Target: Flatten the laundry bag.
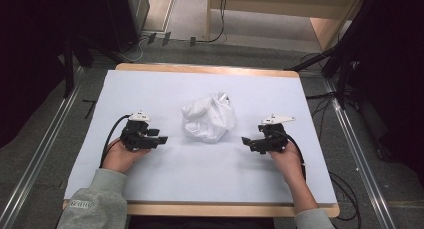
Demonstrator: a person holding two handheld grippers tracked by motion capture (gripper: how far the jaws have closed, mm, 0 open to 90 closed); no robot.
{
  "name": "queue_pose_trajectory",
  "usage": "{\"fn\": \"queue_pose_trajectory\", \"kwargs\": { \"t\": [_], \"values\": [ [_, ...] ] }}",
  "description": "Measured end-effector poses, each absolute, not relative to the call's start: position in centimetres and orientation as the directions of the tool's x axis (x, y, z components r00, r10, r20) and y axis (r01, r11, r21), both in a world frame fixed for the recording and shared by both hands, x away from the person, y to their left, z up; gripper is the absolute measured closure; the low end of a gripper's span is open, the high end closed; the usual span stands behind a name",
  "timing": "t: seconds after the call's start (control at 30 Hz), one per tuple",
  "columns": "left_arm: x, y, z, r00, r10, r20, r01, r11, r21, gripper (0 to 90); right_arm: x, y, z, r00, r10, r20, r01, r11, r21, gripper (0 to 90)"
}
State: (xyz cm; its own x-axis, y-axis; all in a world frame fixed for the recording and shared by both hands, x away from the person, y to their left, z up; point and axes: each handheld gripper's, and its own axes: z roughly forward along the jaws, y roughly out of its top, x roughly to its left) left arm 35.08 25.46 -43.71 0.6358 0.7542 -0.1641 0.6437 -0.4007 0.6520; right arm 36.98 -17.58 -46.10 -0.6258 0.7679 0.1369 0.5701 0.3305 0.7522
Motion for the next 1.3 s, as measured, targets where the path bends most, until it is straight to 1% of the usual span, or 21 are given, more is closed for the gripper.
{"fn": "queue_pose_trajectory", "kwargs": {
  "t": [0.07, 0.13, 0.23, 0.3, 0.33, 0.43, 0.6, 0.73, 0.87, 0.97, 1.07, 1.2, 1.23, 1.27, 1.3],
  "values": [
    [35.0, 25.5, -43.6, 0.64, 0.749, -0.171, 0.644, -0.402, 0.651, 52.2, 36.7, -17.5, -45.9, -0.637, 0.758, 0.142, 0.562, 0.331, 0.758, 14.8],
    [35.0, 25.8, -43.5, 0.636, 0.746, -0.195, 0.651, -0.384, 0.654, 52.4, 36.7, -17.4, -45.9, -0.641, 0.755, 0.142, 0.557, 0.329, 0.763, 14.6],
    [35.1, 26.3, -43.4, 0.624, 0.752, -0.212, 0.662, -0.365, 0.655, 53.6, 36.5, -17.4, -45.8, -0.628, 0.765, 0.143, 0.559, 0.315, 0.767, 14.1],
    [35.2, 26.6, -43.3, 0.605, 0.754, -0.255, 0.688, -0.335, 0.644, 54.1, 36.5, -17.3, -45.8, -0.619, 0.772, 0.142, 0.561, 0.309, 0.768, 14.1],
    [35.3, 26.8, -43.2, 0.593, 0.762, -0.261, 0.698, -0.325, 0.638, 54.8, 36.5, -17.1, -45.9, -0.604, 0.786, 0.132, 0.569, 0.309, 0.762, 14.1],
    [35.2, 26.7, -43.1, 0.601, 0.764, -0.236, 0.685, -0.34, 0.644, 53.8, 36.6, -17.1, -46.1, -0.598, 0.791, 0.125, 0.582, 0.322, 0.747, 14.0],
    [35.2, 26.7, -42.9, 0.595, 0.769, -0.233, 0.682, -0.329, 0.654, 46.1, 36.6, -17.4, -45.9, -0.602, 0.782, 0.161, 0.598, 0.307, 0.741, 13.8],
    [35.2, 26.7, -43.1, 0.593, 0.771, -0.23, 0.689, -0.339, 0.64, 46.6, 36.5, -17.5, -45.5, -0.608, 0.777, 0.163, 0.595, 0.309, 0.742, 13.9],
    [35.2, 26.7, -43.1, 0.591, 0.768, -0.247, 0.692, -0.326, 0.644, 46.4, 36.4, -17.5, -45.3, -0.625, 0.763, 0.164, 0.586, 0.321, 0.744, 14.8],
    [35.2, 26.8, -43.2, 0.585, 0.775, -0.24, 0.693, -0.323, 0.645, 43.2, 36.4, -17.4, -45.3, -0.632, 0.757, 0.166, 0.584, 0.325, 0.744, 15.2],
    [35.2, 26.9, -43.3, 0.583, 0.778, -0.235, 0.691, -0.322, 0.647, 41.9, 36.2, -17.3, -45.3, -0.64, 0.751, 0.161, 0.579, 0.334, 0.744, 17.5],
    [35.2, 27.0, -43.2, 0.584, 0.776, -0.237, 0.69, -0.321, 0.649, 41.4, 36.2, -17.2, -45.3, -0.642, 0.747, 0.173, 0.584, 0.33, 0.742, 22.8],
    [35.2, 26.9, -43.2, 0.585, 0.776, -0.237, 0.69, -0.322, 0.649, 41.4, 36.2, -17.2, -45.3, -0.642, 0.747, 0.173, 0.584, 0.33, 0.742, 22.8],
    [35.2, 26.9, -43.2, 0.586, 0.775, -0.237, 0.689, -0.323, 0.648, 40.9, 36.2, -17.1, -45.2, -0.644, 0.747, 0.167, 0.58, 0.334, 0.743, 26.5],
    [35.2, 26.9, -43.2, 0.588, 0.773, -0.241, 0.691, -0.324, 0.646, 40.9, 36.2, -17.1, -45.2, -0.645, 0.746, 0.164, 0.577, 0.336, 0.744, 27.7]
  ]
}}
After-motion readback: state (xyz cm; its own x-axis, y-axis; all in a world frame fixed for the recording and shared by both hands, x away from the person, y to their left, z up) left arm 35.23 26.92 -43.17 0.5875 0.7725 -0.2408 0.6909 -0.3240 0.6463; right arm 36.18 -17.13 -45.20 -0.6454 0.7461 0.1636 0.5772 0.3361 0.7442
